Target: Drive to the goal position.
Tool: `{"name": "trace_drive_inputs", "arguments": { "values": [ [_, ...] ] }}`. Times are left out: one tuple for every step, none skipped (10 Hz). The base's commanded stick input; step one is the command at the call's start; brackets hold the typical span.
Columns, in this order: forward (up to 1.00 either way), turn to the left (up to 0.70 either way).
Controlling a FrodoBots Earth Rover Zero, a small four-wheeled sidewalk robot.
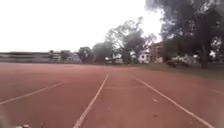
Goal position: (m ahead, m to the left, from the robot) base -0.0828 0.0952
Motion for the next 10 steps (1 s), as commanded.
{"name": "trace_drive_inputs", "arguments": {
  "values": [
    [0.45, -0.03],
    [0.45, -0.08],
    [0.45, -0.13],
    [0.45, -0.18],
    [0.45, -0.23],
    [0.45, -0.27],
    [0.45, -0.27],
    [0.45, -0.27],
    [0.45, -0.27],
    [0.45, -0.27]
  ]
}}
